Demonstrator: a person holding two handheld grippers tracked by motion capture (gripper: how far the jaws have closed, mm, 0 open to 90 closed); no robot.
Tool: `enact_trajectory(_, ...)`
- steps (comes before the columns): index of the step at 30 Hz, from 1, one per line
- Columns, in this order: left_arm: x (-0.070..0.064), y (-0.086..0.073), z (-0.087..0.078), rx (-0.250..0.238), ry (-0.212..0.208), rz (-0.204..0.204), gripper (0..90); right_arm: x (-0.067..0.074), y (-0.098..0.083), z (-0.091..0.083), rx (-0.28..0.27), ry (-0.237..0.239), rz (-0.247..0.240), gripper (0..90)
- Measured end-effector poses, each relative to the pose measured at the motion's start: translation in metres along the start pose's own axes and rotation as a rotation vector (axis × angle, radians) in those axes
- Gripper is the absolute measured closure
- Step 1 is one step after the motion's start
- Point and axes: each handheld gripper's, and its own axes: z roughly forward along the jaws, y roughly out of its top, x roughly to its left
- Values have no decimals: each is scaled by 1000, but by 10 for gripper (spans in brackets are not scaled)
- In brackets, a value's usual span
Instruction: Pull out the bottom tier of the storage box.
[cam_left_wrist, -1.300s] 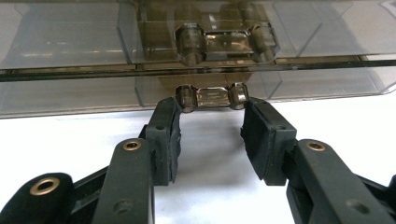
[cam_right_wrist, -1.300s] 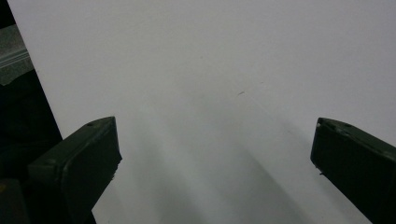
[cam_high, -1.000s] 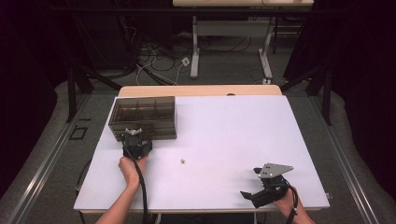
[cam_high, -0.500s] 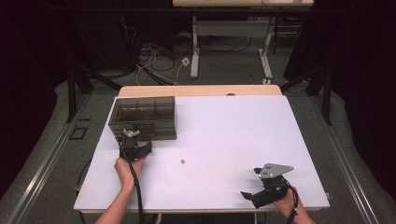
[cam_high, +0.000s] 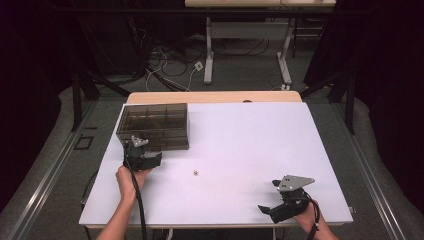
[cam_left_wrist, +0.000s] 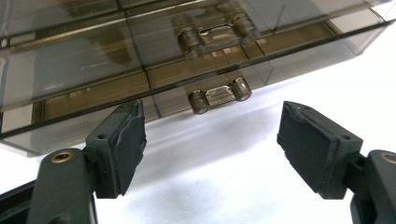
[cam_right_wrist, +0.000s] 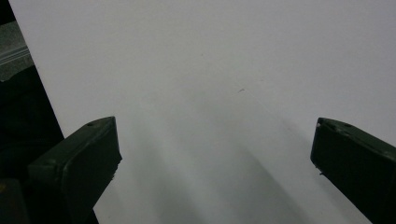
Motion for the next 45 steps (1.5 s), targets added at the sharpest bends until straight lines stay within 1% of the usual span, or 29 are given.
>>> enact_trajectory(1, 0, 0, 0, -1, -4, 7, 219, 0, 0, 0, 0, 0, 0, 8)
enact_trajectory(3, 1, 2, -1, 25, -21, 31, 200, 0, 0, 0, 1, 1, 2, 8)
enact_trajectory(5, 2, 3, -3, 24, -23, 48, 182, 0, 0, 0, -3, -4, 2, 8)
enact_trajectory(7, 3, 5, -5, 39, -31, 77, 158, 0, 0, 1, 0, -5, 1, 8)
enact_trajectory(8, 3, 5, -5, 24, -30, 86, 156, 0, 0, 1, 0, -4, 0, 8)
enact_trajectory(9, 4, 6, -6, 25, -37, 111, 155, 1, 0, 1, 1, -3, 4, 8)
enact_trajectory(11, 5, 7, -7, 29, -32, 129, 136, 1, 0, 1, 1, -2, 3, 8)
enact_trajectory(13, 6, 8, -8, 37, -55, 146, 132, 1, 0, 1, 1, -1, 6, 8)
enact_trajectory(14, 7, 8, -7, 19, -56, 163, 130, 1, 0, 1, 2, 1, 7, 8)
enact_trajectory(18, 8, 9, -7, 35, -82, 214, 146, 1, 0, 2, 3, -1, 6, 8)
enact_trajectory(19, 8, 9, -6, 28, -70, 232, 156, 1, 0, 2, 3, -1, 6, 8)
enact_trajectory(20, 8, 10, -5, 31, -68, 244, 157, 1, 0, 2, 4, -1, 5, 8)
enact_trajectory(23, 8, 11, -3, 35, -55, 260, 177, 1, 0, 2, 5, -2, 6, 8)
enact_trajectory(25, 8, 11, -3, 38, -62, 276, 191, 0, 0, 2, 5, 3, 4, 9)
enact_trajectory(26, 8, 12, -2, 28, -57, 293, 196, 0, 0, 2, 7, 3, 2, 8)
enact_trajectory(27, 8, 12, -2, 32, -57, 308, 199, 1, 0, 2, 7, 2, 3, 8)
enact_trajectory(29, 7, 13, -2, 22, -46, 342, 221, 1, 0, 3, 0, 3, 3, 9)
enact_trajectory(30, 6, 12, -2, 8, -46, 354, 226, 1, 0, 3, 0, 2, 0, 10)
enact_trajectory(31, 6, 13, -2, -4, -39, 380, 230, 1, 0, 3, 0, 2, 0, 10)
enact_trajectory(32, 6, 13, -2, 1, -46, 396, 236, 1, 0, 3, 1, 3, 3, 10)
enact_trajectory(34, 5, 13, 0, -8, -63, 427, 249, 0, 0, 3, 2, 2, -2, 10)
enact_trajectory(35, 5, 14, 0, 8, -71, 445, 255, 0, 0, 3, 12, 3, -3, 10)
enact_trajectory(36, 5, 13, 2, 4, -77, 451, 257, 0, 0, 3, 10, 4, -4, 10)
enact_trajectory(37, 6, 13, 3, 13, -83, 463, 258, 0, 0, 3, 16, 7, -4, 10)
enact_trajectory(39, 8, 11, 3, 2, -88, 483, 267, 1, 0, 3, 4, -1, -6, 10)
enact_trajectory(40, 9, 11, 3, -5, -93, 495, 268, 1, 0, 3, 4, 3, -6, 10)
enact_trajectory(42, 10, 9, 3, -14, -89, 518, 281, 0, 0, 3, 15, 5, -8, 10)
enact_trajectory(43, 12, 9, 3, -16, -97, 524, 289, 0, 0, 3, 17, 6, -8, 10)
enact_trajectory(45, 13, 8, 3, -29, -94, 528, 302, 0, 0, 3, 17, 5, -8, 10)
